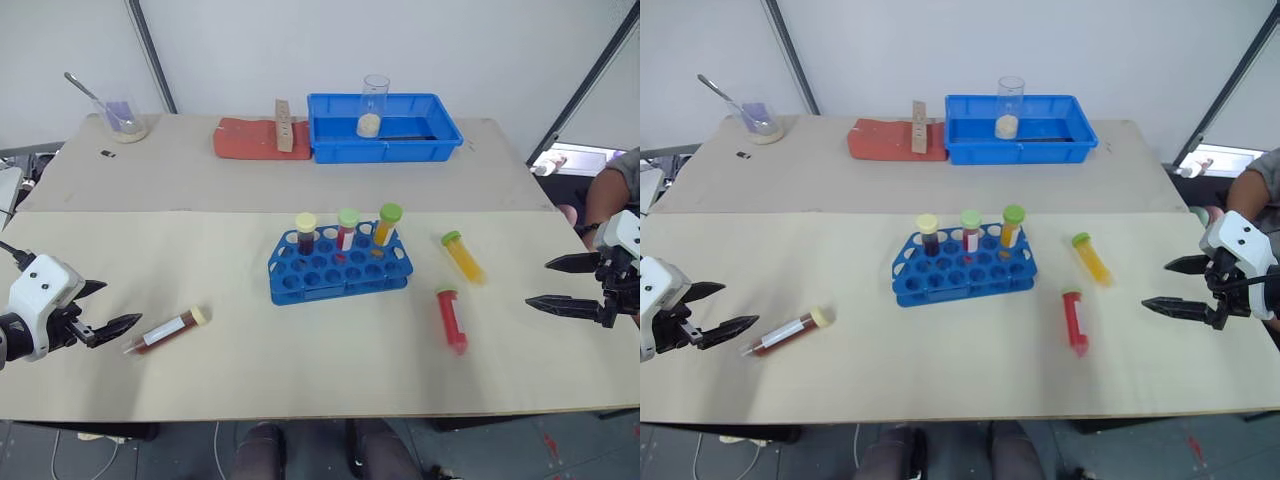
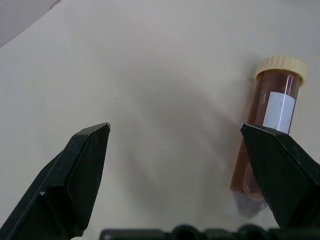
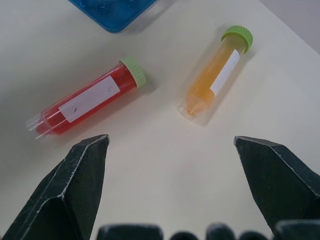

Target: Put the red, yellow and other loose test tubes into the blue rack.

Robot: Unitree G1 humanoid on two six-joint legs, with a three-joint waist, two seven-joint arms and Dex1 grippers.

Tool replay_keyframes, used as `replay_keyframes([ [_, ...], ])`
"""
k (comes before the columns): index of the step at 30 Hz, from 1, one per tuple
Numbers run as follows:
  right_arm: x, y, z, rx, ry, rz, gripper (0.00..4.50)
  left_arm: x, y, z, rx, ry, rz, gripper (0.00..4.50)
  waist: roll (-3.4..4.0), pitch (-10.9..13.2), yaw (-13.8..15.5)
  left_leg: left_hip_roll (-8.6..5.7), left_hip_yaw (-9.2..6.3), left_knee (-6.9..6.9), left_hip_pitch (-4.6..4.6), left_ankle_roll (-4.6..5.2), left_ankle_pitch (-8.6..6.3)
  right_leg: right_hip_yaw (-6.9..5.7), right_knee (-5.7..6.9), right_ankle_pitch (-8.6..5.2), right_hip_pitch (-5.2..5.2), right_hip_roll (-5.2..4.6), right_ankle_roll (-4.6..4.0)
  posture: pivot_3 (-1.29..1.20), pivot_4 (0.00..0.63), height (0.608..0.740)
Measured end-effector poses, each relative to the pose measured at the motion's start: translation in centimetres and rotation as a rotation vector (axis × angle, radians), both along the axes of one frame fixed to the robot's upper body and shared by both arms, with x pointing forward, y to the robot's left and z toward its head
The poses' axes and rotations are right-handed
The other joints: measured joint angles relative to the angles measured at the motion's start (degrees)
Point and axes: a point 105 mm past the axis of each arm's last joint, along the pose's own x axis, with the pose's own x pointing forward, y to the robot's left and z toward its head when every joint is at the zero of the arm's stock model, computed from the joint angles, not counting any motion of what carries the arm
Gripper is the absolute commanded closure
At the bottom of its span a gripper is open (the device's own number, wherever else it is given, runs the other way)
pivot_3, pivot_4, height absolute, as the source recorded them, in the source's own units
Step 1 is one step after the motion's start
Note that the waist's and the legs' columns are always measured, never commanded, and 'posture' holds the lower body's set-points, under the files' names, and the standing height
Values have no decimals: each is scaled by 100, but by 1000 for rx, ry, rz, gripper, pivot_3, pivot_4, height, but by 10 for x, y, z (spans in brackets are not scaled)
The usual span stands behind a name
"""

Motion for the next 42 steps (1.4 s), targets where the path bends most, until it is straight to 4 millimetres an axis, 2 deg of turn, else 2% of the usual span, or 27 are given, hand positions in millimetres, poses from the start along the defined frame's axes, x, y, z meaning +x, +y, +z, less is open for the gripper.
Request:
replay_keyframes([
  [8,-2,-1,-5,1,12,-1,63,1,5,-2,-27,-4,8,24,0,0,5,0,1,0,0,0,0,0,0,0,0,0,0,0,150,740],
  [12,-2,3,-4,2,6,12,63,5,0,5,-95,-42,-27,24,0,0,9,0,0,0,0,0,0,0,1,0,1,0,0,0,150,740],
  [23,1,8,-5,11,-11,14,63,3,-7,7,-93,-60,-103,24,1,0,8,0,1,1,0,0,0,0,2,1,2,0,0,0,150,740],
  [26,1,10,-5,20,-7,1,63,5,-31,10,-130,-64,-188,24,0,0,12,0,1,2,-1,0,0,0,2,2,3,-1,2,0,150,740],
  [29,4,23,2,63,-19,17,63,6,-78,18,-161,-65,-360,24,0,0,25,-2,1,5,-3,0,1,3,4,5,5,0,7,0,150,740],
  [30,5,26,5,69,-26,22,63,5,-89,19,-164,-68,-395,24,1,0,24,-2,1,6,-2,0,1,4,4,6,6,0,9,0,150,740],
  [31,11,33,11,75,-46,25,63,5,-109,23,-180,-80,-463,24,1,0,20,-3,1,9,-2,0,1,5,5,8,8,0,11,0,150,740],
  [34,28,44,21,57,-81,-4,63,0,-152,33,-214,-112,-625,24,1,0,-32,-2,-1,15,0,0,2,8,9,11,10,6,12,0,150,740],
  [38,63,54,11,45,-42,-112,63,-4,-187,39,-252,-134,-767,24,0,0,-104,-8,-10,19,-2,1,3,10,10,15,13,10,15,0,150,740],
  [42,96,50,-5,7,21,-226,63,-5,-207,38,-255,-141,-852,24,0,0,-130,-12,-19,31,-21,3,3,9,8,42,10,12,37,0,150,740],
])
